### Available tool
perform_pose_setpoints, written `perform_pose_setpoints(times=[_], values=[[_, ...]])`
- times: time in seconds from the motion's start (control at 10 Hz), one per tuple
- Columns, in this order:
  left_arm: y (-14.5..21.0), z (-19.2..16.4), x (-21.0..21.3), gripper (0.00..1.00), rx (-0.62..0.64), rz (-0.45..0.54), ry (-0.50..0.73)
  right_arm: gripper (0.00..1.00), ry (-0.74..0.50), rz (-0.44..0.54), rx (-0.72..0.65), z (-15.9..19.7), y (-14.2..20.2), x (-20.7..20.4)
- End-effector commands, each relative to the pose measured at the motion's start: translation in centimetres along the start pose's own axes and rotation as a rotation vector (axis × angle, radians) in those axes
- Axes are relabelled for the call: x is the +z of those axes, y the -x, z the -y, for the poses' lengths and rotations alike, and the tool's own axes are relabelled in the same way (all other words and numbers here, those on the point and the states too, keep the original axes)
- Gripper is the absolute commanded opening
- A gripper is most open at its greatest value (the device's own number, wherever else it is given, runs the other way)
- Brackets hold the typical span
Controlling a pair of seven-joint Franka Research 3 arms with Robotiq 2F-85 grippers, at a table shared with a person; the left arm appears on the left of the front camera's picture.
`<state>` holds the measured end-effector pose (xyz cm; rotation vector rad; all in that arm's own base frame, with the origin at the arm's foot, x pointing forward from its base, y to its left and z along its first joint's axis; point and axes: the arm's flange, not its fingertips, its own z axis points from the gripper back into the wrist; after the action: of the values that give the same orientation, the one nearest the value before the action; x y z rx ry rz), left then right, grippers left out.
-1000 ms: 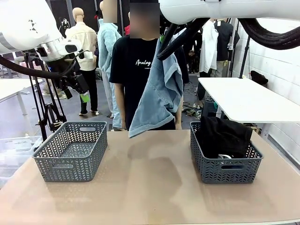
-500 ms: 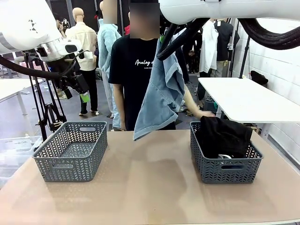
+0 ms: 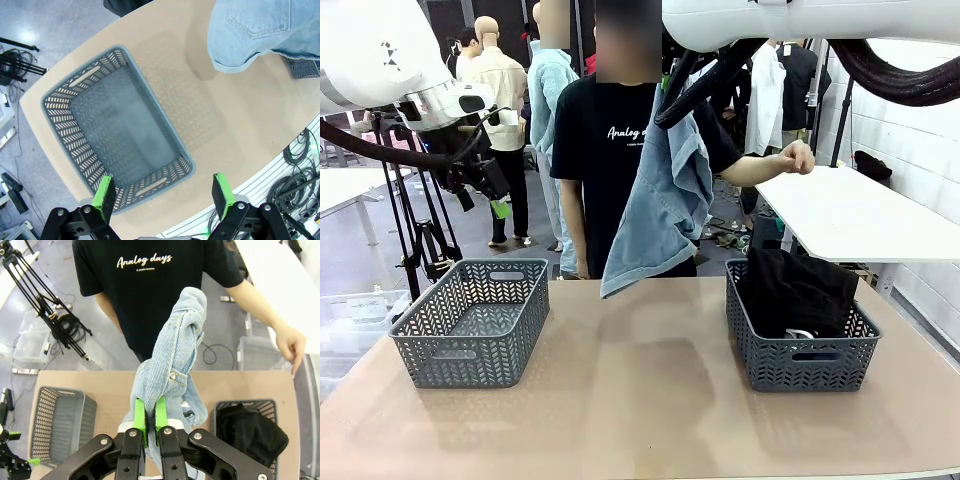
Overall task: Sort the tops and bottoms.
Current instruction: Sort the clothes according to human instructions.
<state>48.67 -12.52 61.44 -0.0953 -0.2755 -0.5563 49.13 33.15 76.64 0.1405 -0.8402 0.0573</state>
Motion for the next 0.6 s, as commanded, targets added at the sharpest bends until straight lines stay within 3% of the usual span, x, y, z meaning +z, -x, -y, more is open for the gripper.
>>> perform_pose_setpoints(times=[0.0, 0.5], values=[[0.03, -0.08, 0.16, 1.0, 0.002, 0.01, -0.003, 0.0, -0.003, 0.009, -0.001, 0.0, -0.22, 0.35], [0.03, -0.08, 0.16, 1.0, 0.002, 0.01, -0.003, 0.0, -0.003, 0.009, -0.001, 0.0, -0.22, 0.35]])
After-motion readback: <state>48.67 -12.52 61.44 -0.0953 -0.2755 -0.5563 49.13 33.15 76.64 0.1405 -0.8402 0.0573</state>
